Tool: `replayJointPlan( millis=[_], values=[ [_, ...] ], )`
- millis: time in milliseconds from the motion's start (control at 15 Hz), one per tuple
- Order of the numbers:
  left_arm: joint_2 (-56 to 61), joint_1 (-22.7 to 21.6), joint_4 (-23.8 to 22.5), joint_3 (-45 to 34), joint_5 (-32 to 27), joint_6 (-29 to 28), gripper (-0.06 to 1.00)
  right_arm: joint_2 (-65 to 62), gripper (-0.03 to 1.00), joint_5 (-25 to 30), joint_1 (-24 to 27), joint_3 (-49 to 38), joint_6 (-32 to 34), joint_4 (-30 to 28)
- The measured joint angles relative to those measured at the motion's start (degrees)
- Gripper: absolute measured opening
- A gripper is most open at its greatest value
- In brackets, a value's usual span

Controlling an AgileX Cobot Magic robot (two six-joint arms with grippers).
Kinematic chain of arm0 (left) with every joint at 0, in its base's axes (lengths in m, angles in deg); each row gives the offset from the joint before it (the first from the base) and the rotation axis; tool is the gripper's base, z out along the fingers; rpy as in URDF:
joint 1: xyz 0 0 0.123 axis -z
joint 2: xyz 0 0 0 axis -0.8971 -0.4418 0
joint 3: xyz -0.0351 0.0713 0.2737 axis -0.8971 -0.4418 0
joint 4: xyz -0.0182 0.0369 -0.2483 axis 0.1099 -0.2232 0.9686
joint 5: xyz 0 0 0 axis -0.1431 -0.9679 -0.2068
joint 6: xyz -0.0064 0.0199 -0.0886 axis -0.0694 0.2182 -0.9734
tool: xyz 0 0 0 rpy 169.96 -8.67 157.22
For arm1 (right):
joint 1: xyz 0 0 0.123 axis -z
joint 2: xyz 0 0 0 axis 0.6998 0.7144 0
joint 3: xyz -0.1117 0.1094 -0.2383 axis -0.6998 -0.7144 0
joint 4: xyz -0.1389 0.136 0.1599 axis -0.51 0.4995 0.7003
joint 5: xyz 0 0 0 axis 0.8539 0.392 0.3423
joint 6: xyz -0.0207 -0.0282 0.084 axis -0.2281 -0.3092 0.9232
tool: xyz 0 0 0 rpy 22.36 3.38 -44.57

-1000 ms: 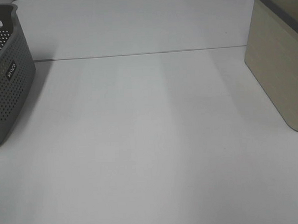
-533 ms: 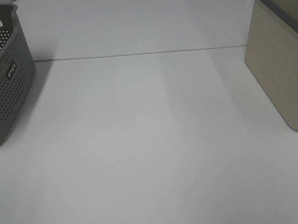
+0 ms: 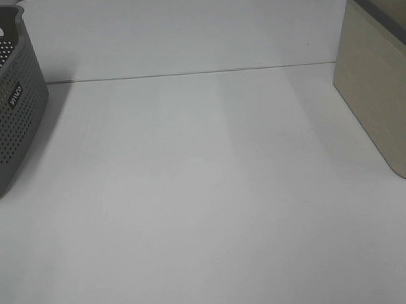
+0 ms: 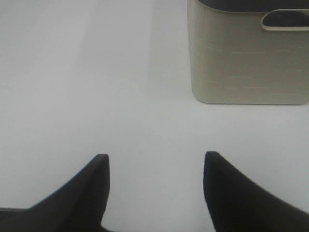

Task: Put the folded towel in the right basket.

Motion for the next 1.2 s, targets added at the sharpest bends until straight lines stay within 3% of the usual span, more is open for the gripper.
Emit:
replayJointPlan(
  millis=[1200],
  values=[
    [0.0, 0.0, 0.0, 0.0, 0.0, 0.0, 0.98, -1.95, 0.56, -0.74, 0.0, 0.0, 0.06, 0.0]
  ],
)
